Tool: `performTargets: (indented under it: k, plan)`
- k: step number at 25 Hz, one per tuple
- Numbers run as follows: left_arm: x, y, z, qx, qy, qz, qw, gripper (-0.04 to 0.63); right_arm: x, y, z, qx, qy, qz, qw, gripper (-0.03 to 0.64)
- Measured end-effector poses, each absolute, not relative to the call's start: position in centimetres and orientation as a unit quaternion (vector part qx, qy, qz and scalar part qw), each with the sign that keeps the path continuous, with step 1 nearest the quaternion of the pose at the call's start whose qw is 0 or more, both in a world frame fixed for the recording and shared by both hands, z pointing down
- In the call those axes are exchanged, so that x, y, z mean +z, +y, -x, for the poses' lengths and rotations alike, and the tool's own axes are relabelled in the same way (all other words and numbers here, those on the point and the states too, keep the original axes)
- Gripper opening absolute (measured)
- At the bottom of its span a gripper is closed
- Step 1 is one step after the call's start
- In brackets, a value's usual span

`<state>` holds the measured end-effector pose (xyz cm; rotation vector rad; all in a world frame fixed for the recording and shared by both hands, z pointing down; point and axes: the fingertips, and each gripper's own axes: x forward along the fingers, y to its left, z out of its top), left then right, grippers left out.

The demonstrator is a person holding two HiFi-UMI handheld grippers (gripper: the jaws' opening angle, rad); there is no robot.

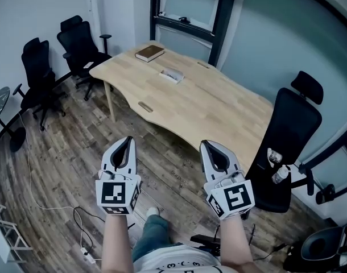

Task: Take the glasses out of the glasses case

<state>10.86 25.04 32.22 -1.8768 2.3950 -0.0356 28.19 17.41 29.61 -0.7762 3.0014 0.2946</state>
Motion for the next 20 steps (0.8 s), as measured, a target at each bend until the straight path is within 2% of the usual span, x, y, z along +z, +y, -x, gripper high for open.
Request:
performTargets:
  k: [10,20]
  plan:
    - [31.8,13.8,2.6,-0.005,0.765,0.642,0.045,0.017,29.8,7.7,-14.6,0.089,0.957,0.275,0.007,0.011]
    - [33.4,6.8,9.5,-0.013,0.763,0.646,0.031,0.016,31.8,-0.2,-7.6,0.070,0.956,0.284,-0.009,0.011]
